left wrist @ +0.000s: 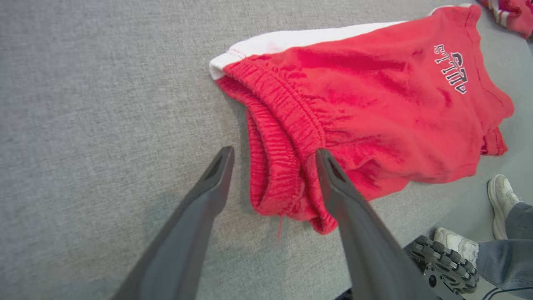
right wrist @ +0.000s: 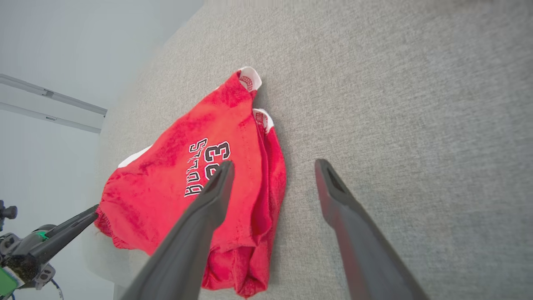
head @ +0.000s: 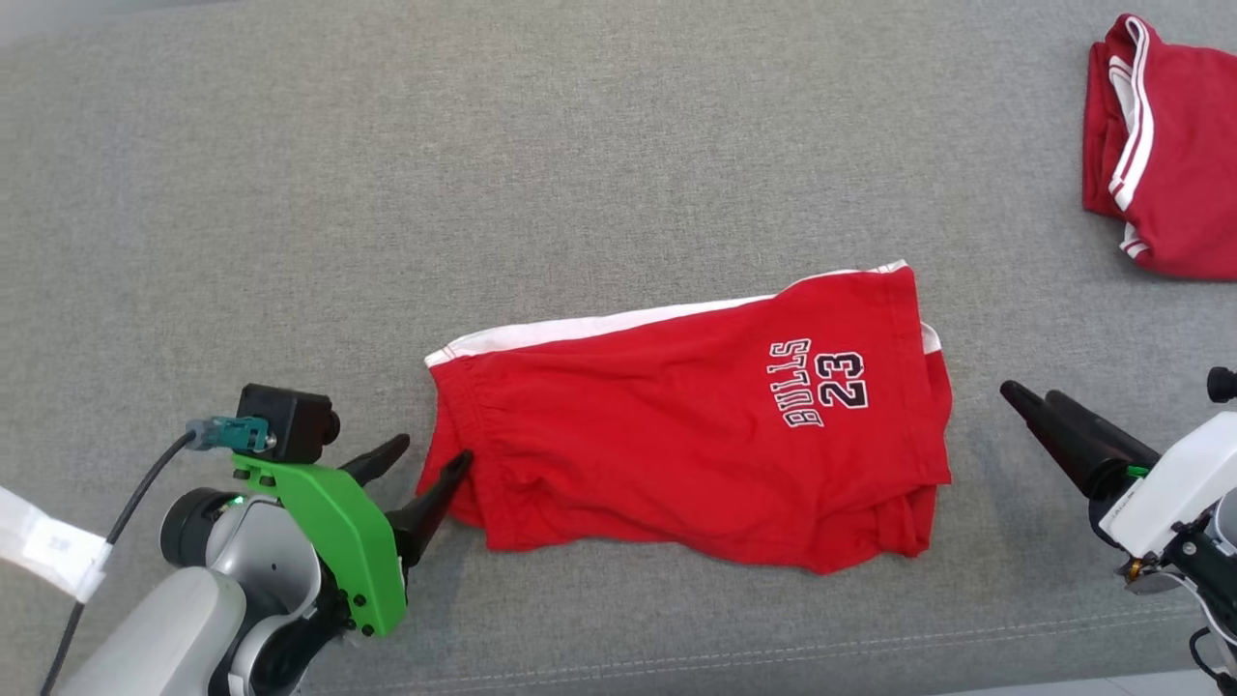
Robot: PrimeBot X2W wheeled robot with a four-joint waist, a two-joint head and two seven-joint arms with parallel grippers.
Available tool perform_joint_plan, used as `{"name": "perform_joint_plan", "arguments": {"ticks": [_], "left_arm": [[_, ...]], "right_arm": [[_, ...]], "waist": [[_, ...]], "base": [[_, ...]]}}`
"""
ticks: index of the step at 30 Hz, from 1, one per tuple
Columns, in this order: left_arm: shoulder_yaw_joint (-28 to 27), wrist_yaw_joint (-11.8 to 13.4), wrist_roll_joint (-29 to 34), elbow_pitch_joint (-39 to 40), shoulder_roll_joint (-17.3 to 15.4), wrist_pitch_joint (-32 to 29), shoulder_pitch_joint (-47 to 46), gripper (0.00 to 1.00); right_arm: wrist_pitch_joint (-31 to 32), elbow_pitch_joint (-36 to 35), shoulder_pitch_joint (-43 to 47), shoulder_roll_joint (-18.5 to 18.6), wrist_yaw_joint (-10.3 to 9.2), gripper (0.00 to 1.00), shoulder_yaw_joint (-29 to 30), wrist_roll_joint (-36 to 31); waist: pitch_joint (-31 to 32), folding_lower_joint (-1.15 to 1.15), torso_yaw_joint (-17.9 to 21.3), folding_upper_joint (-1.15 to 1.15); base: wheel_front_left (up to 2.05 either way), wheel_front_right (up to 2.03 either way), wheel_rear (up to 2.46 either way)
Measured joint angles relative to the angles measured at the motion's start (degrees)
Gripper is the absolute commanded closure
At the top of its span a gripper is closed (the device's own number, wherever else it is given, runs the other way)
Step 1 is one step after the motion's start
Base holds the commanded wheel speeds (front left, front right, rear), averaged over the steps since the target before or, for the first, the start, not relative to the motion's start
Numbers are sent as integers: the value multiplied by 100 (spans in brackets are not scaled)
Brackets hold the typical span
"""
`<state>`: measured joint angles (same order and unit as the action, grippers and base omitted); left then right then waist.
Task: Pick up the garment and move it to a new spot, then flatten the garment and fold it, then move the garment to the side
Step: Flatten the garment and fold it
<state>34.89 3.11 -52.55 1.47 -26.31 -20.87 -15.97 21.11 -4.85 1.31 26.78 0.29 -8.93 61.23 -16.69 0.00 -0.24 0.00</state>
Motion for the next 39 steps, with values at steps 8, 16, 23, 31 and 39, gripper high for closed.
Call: {"name": "perform_joint_plan", "arguments": {"ticks": [8, 16, 23, 31, 39], "left_arm": [[-144, 226, 456, 486, 210, 737, 160, 0], [-177, 301, 1080, 691, 254, 1269, 227, 0], [-382, 354, 1117, 684, 396, 1593, 492, 0], [-778, 382, 1102, 643, 431, 1804, 914, 0], [-1070, 396, 1072, 694, 443, 1900, 1018, 0]], "right_arm": [[286, 77, -103, 126, -353, 0, -109, -105], [523, 560, -208, 221, -519, 0, -160, -230], [636, 716, -465, -23, -555, 7, -214, -83], [878, 822, -579, -193, -527, 100, -311, 248], [860, 979, -508, 410, -641, 100, 709, 493]], "waist": [[24, 0, -291, 0], [-45, 0, -710, 0], [-71, 0, -1097, 0], [12, 0, -1312, 0], [104, 0, -1193, 0]], "base": [[0, 0, 0], [0, 0, 0], [0, 0, 0], [0, 0, 0], [0, 0, 0]]}}
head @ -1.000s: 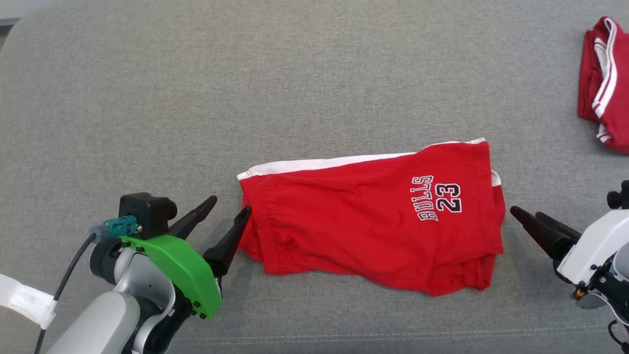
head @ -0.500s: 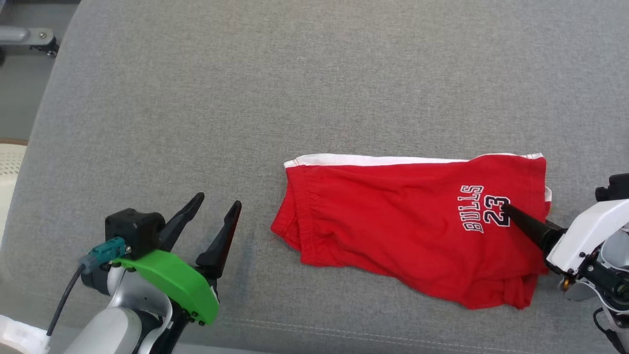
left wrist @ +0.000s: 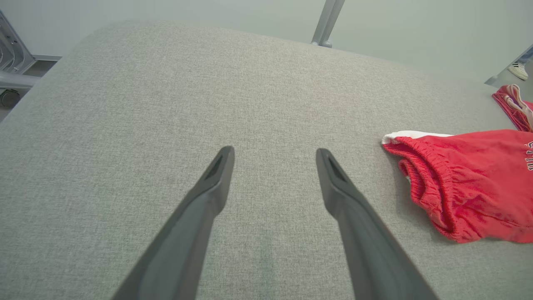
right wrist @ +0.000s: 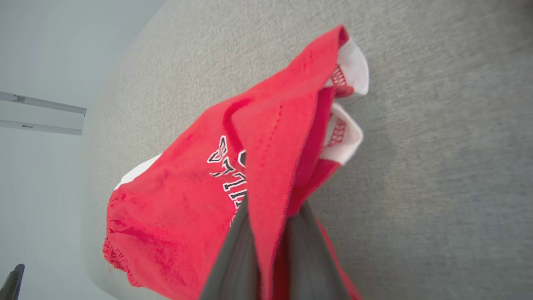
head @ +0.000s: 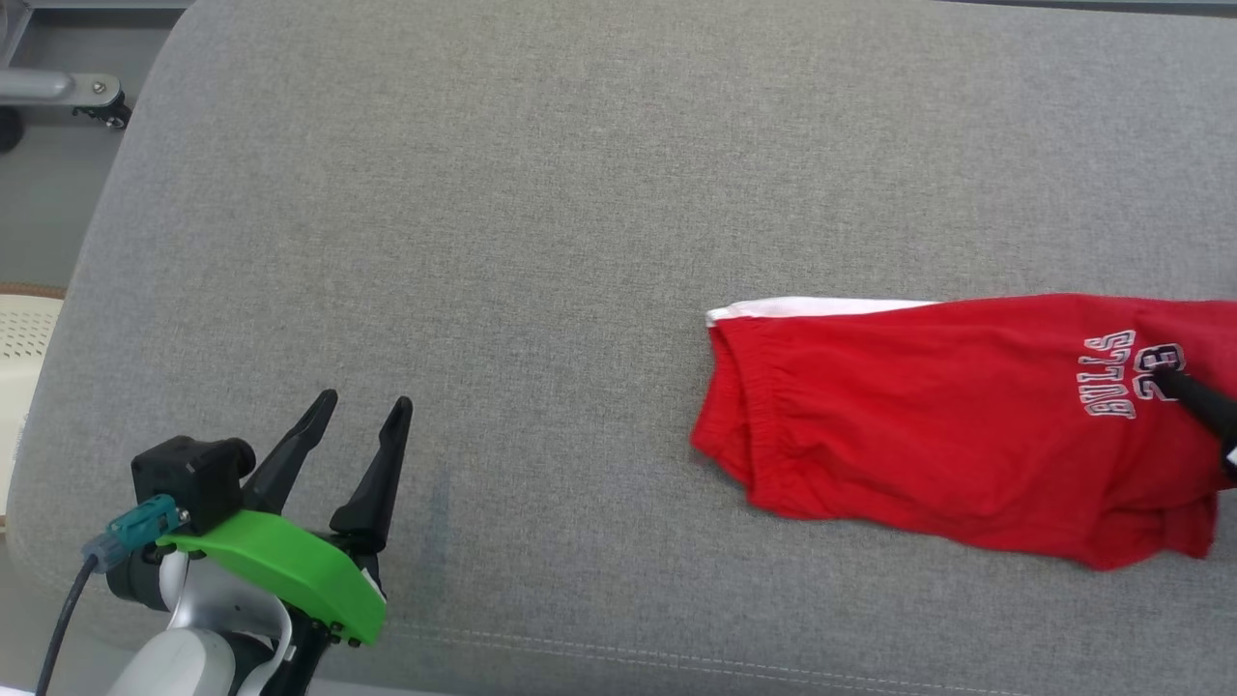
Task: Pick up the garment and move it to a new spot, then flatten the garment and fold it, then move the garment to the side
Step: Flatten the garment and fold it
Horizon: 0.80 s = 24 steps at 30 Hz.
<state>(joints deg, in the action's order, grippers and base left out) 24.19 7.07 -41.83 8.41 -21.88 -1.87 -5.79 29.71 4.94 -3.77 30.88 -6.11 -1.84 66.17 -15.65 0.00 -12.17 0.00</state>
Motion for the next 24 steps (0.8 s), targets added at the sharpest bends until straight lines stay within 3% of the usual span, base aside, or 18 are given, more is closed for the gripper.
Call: {"name": "perform_joint_plan", "arguments": {"ticks": [4, 7, 12, 15, 24], "left_arm": [[-48, 1, 0, 38, 2, 0, 88, 0], [-89, 1, 0, 62, 19, -1, 142, 0], [-68, 1, 0, 126, 82, -44, 169, 0], [-44, 1, 1, 213, 80, -119, 175, 0], [178, 1, 97, 387, 100, -331, 2, 0]], "right_arm": [[-25, -38, 102, 346, -13, 100, 385, 32], [32, -392, 76, 308, -11, 100, 381, 165], [304, -1271, -105, -45, 174, 100, -235, 354], [450, -1684, -232, -138, 174, 100, -687, 263], [455, -1830, -766, -624, 41, 100, -1535, -548]], "waist": [[32, 0, 43, 0], [53, 0, 72, 0], [55, 0, 95, 0], [5, 0, 98, 0], [-328, 0, 5, 0]], "base": [[0, 0, 0], [0, 0, 0], [0, 0, 0], [0, 0, 0], [0, 0, 0]]}}
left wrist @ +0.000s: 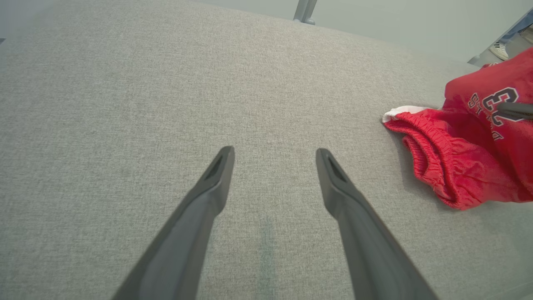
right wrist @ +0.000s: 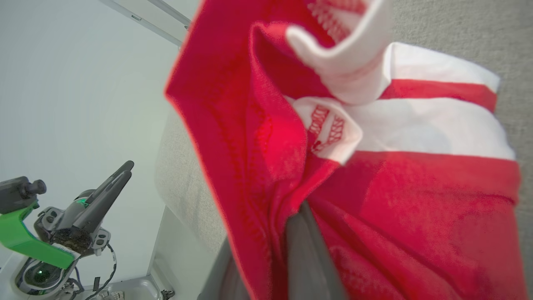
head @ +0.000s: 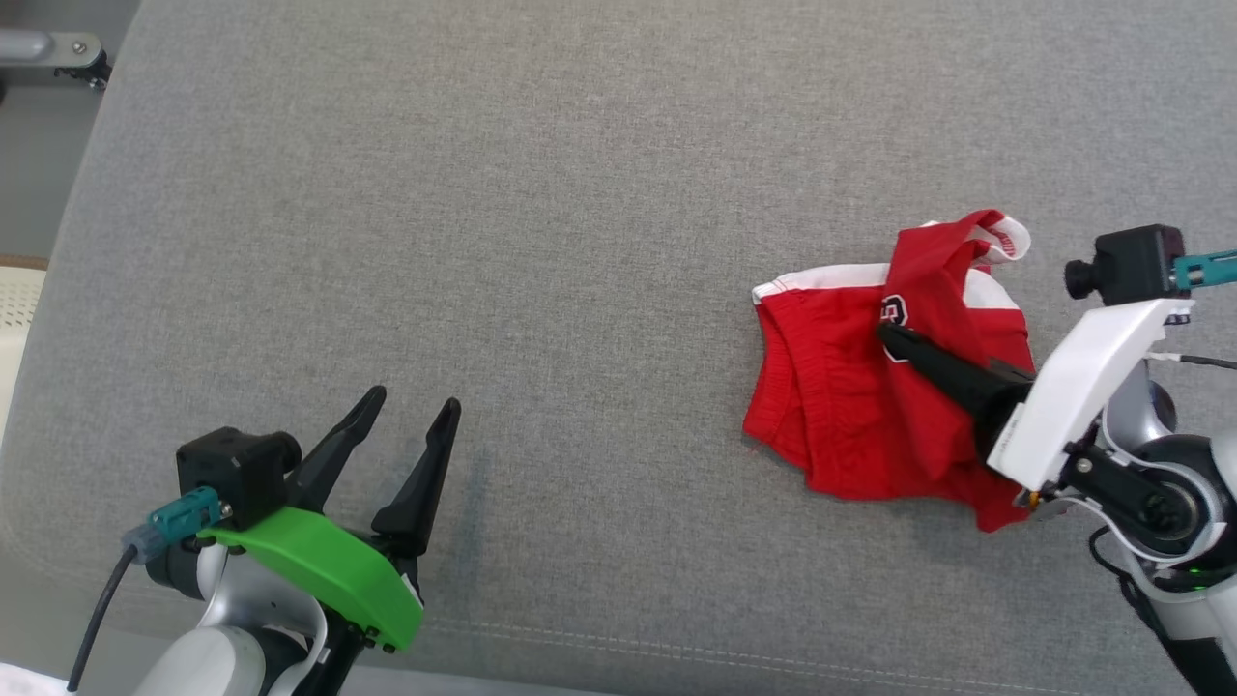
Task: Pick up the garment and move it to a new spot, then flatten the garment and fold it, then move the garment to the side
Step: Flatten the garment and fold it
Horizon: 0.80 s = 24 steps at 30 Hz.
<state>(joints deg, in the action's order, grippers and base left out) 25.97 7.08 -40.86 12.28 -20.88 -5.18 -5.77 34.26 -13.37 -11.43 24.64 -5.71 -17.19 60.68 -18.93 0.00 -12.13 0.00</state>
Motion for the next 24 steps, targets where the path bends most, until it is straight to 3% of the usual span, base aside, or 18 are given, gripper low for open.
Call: {"name": "perform_joint_plan", "arguments": {"ticks": [13, 14, 15, 16, 24], "left_arm": [[11, 0, 79, -75, 42, -113, -162, 0], [12, 0, 80, -85, 46, -116, -163, 0], [12, 0, 80, -93, 57, -116, -165, 0], [12, 1, 80, -101, 71, -119, -169, 0], [-74, 1, 80, -255, 98, -124, -221, 0]], "right_arm": [[-180, 715, -511, -692, -94, 100, -698, -692], [-199, 771, -545, -736, -94, 67, -736, -744], [-203, 829, -586, -782, -94, 21, -757, -782], [-208, 878, -623, -829, -96, 0, -773, -799], [-344, 1053, -968, -1136, -87, 0, -1093, -978]], "waist": [[-260, 0, -148, 0], [-264, 0, -147, 0], [-267, 0, -145, 0], [-269, 0, -142, 0], [-190, 0, -10, 0]], "base": [[0, 0, 0], [0, 0, 0], [0, 0, 0], [0, 0, 0], [0, 0, 0]]}}
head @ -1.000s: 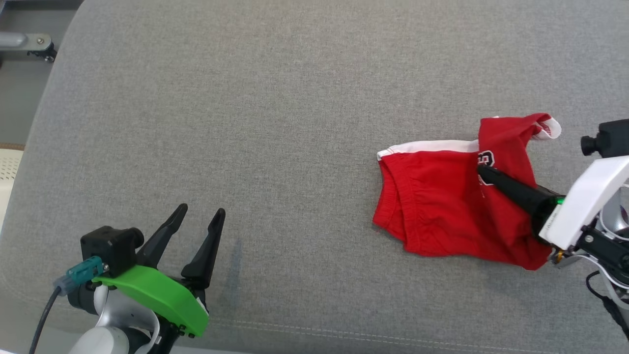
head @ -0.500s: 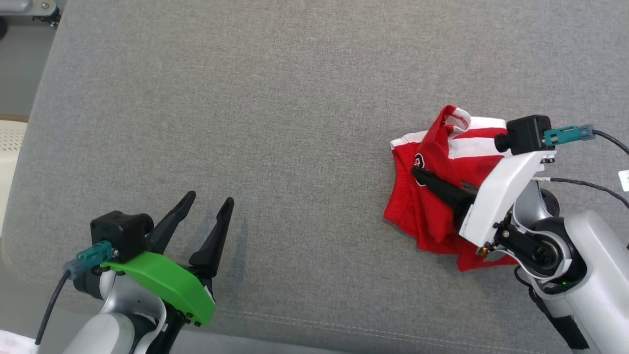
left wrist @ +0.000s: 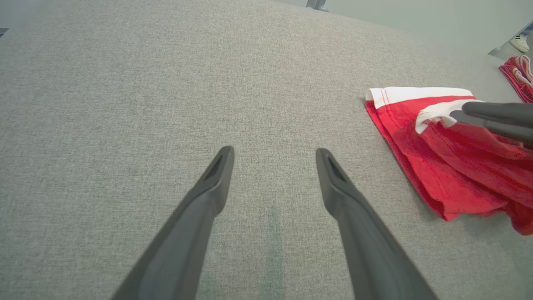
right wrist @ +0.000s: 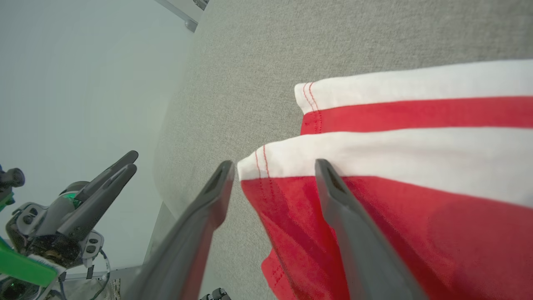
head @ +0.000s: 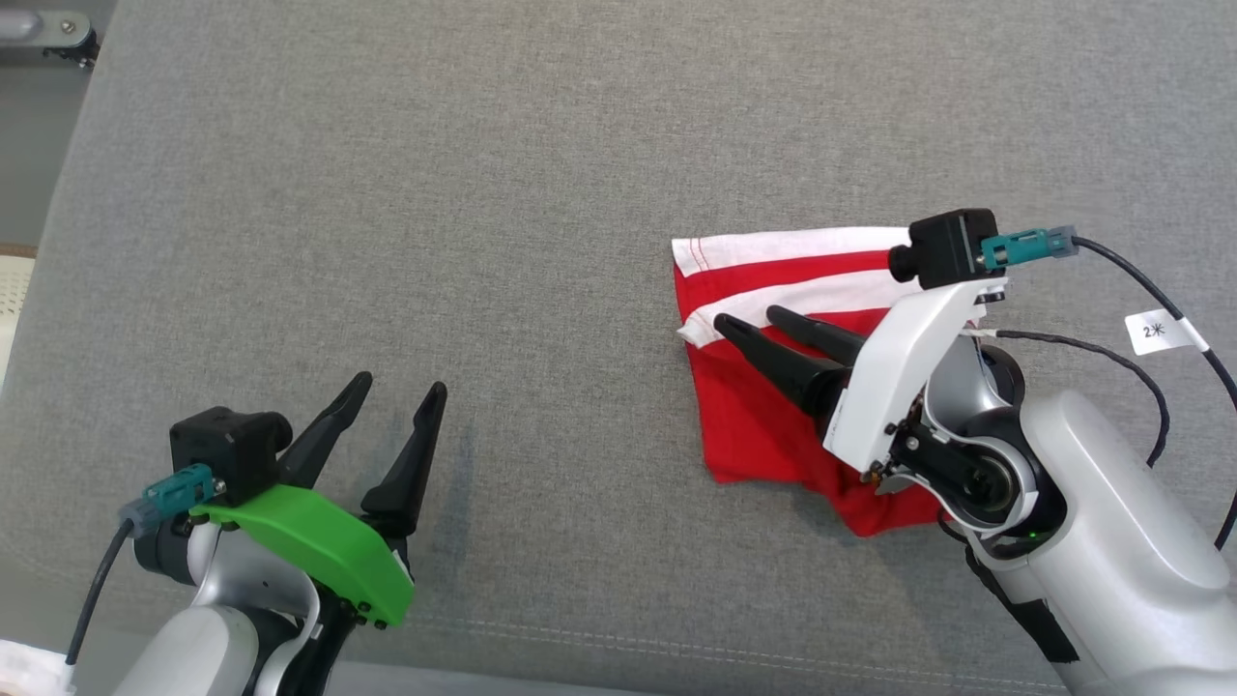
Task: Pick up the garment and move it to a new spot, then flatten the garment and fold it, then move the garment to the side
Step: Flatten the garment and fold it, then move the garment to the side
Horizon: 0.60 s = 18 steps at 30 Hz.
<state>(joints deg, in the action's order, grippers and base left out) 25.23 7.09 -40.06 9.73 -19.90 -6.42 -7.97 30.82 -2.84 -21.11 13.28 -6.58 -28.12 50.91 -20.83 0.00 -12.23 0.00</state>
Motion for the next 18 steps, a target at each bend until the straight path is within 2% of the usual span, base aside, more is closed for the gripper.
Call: {"name": "perform_joint_plan", "arguments": {"ticks": [3, 6, 10, 13, 18], "left_arm": [[-59, 0, 1, -27, -3, 8, 0, 0], [-141, 0, 23, -70, -21, 66, 2, 0], [-280, 0, 102, -110, -22, 155, 16, 0], [-296, -1, 103, -110, -10, 202, 83, 0], [-309, 0, 122, -20, 4, 202, 287, 0]], "right_arm": [[-116, -108, -14, 53, 74, 0, 42, -58], [-358, -277, -26, 260, 146, 0, 237, -257], [-612, -280, 1, 948, 120, 0, 709, -649], [-665, -153, 350, 1216, 69, 0, 1080, -589], [-657, 54, 1139, 1157, 32, 0, 1416, -23]], "waist": [[59, 0, 62, 0], [140, 0, 122, 0], [290, 0, 191, 0], [420, 0, 224, 0], [571, 0, 209, 0]], "base": [[0, 0, 0], [0, 0, 0], [0, 0, 0], [0, 0, 0], [0, 0, 0]]}}
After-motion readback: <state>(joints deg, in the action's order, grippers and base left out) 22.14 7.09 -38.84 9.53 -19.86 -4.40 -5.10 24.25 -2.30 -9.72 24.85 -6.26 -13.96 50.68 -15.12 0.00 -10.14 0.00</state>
